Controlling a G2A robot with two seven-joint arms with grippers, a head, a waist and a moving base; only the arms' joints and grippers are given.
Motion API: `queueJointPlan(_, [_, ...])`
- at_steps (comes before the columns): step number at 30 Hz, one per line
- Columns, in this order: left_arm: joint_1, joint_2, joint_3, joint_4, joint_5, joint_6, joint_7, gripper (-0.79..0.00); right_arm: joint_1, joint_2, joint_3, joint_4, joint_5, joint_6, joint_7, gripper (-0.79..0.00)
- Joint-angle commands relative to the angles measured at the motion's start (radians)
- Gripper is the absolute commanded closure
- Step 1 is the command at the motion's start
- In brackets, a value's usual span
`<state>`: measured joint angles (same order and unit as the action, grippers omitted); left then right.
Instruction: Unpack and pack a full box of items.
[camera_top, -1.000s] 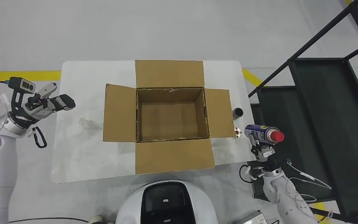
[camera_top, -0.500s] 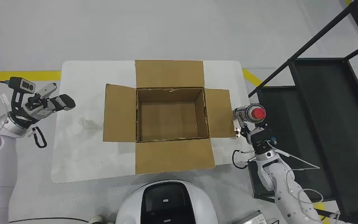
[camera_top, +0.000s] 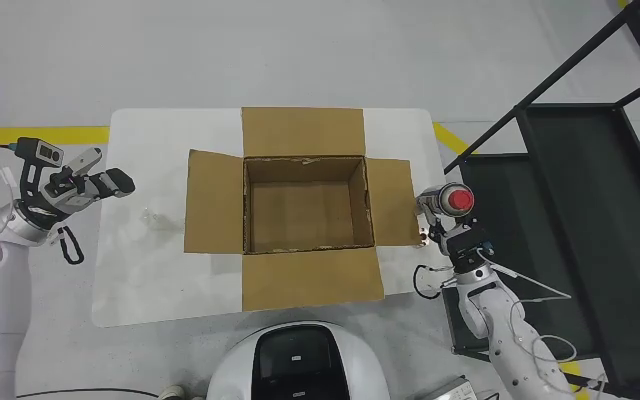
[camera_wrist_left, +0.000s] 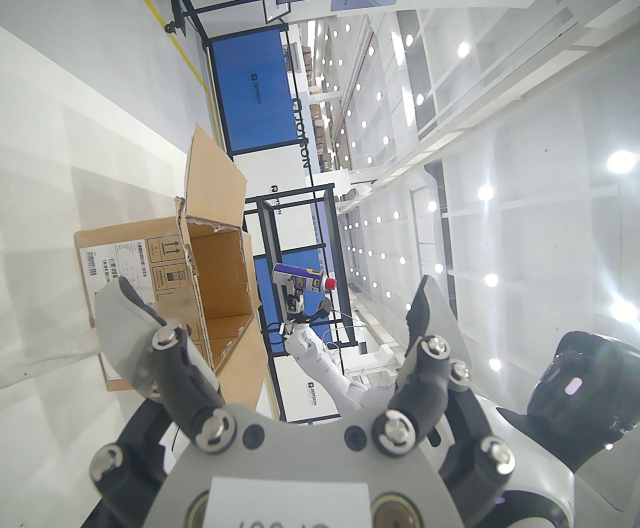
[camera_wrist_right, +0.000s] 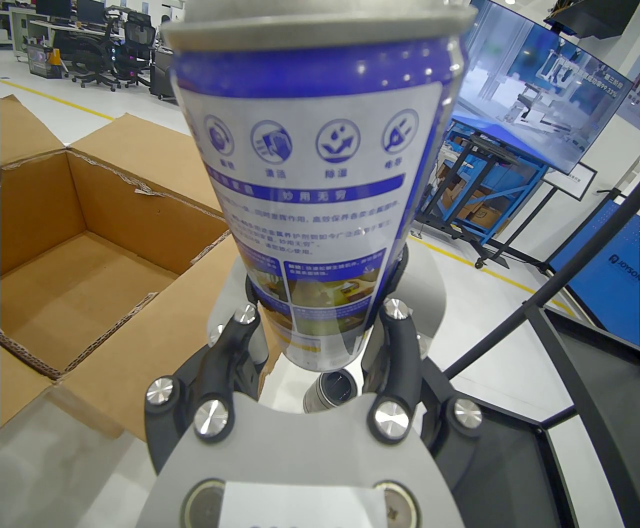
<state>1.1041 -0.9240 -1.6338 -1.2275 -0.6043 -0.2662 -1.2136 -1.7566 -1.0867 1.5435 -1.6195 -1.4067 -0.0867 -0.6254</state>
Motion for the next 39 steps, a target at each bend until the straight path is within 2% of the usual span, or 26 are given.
queueJointPlan(1, [0.0,0.0,0.0,0.0,0.0,0.0,0.0,-0.785,0.0,0.0,-0.002,0.0,-0.002,-0.003,0.004,0.0])
queueJointPlan(5, [0.0,0.0,0.0,0.0,0.0,0.0,0.0,-0.785,0.002,0.004,-0.014,-0.028,-0.074,-0.054,0.099,0.0])
queueJointPlan(8, [0.0,0.0,0.0,0.0,0.0,0.0,0.0,-0.785,0.003,0.009,-0.01,-0.119,-0.141,-0.085,0.214,0.0])
queueJointPlan(15, [0.0,0.0,0.0,0.0,0.0,0.0,0.0,-0.785,0.013,0.023,-0.02,-0.388,-0.337,-0.256,0.591,0.0])
queueJointPlan(19, [0.0,0.0,0.0,0.0,0.0,0.0,0.0,-0.785,0.082,0.024,-0.078,-0.465,-0.383,-0.383,0.801,0.0])
queueJointPlan(26, [0.0,0.0,0.0,0.0,0.0,0.0,0.0,-0.785,0.253,0.006,-0.258,-0.461,-0.393,-0.51,1.106,0.0])
queueJointPlan(39, [0.0,0.0,0.0,0.0,0.0,0.0,0.0,-0.785,0.267,0.003,-0.271,-0.457,-0.387,-0.506,1.121,0.0])
